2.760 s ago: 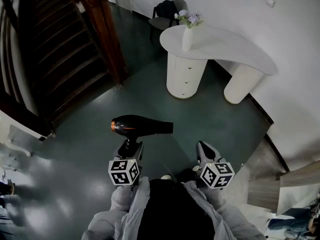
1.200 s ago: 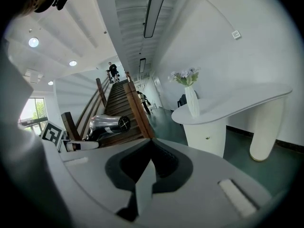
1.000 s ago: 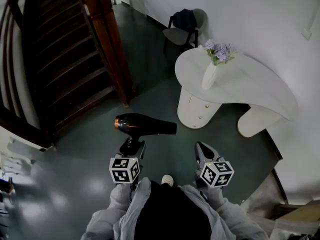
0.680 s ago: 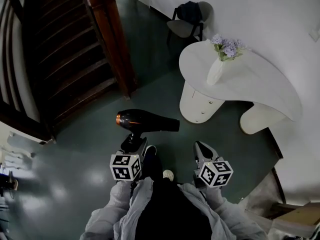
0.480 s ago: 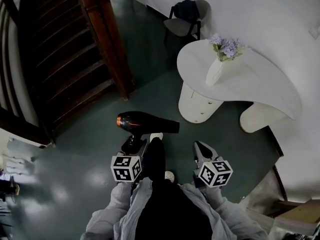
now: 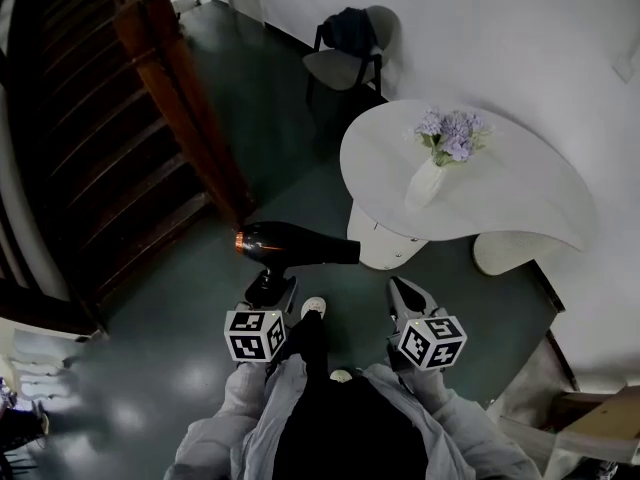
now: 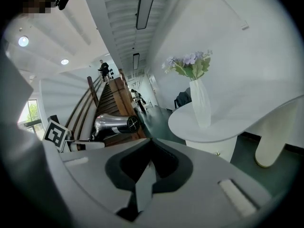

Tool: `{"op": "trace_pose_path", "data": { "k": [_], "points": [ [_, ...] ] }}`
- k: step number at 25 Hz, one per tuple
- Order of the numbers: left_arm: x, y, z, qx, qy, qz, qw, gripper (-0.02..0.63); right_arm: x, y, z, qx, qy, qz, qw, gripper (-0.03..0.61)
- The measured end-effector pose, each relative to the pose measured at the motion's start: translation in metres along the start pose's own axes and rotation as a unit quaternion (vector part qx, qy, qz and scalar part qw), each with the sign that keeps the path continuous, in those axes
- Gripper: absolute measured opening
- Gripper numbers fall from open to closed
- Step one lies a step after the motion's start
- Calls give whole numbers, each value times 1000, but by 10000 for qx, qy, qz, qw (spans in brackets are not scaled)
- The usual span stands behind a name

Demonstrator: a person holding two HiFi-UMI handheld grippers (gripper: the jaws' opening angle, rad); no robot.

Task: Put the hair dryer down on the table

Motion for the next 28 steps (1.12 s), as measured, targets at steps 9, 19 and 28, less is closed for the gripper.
{"op": "trace_pose_path", "data": {
  "k": [9,19,28],
  "points": [
    [-59,84,-94,84,-421,-195,9989,272,3,75,-88,316,-369,-42,9988,9],
    [-91,128,-185,18,-926,-514,9944,272,23,108,-156,683,-755,-253,9945,9],
    [-75,135,-244,-358,-1228,-481,9906,272,43,113,-170,468,-921,-469,9935,9]
  ]
}}
Point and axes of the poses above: the fingertips, and each gripper's own axes: z backward along the fingers, x to its right, y out of its top, the point moved 2 cm from there along z, backward along the fingers, and after that the axes turned 8 degrees about -z, right-handed, at the moved point
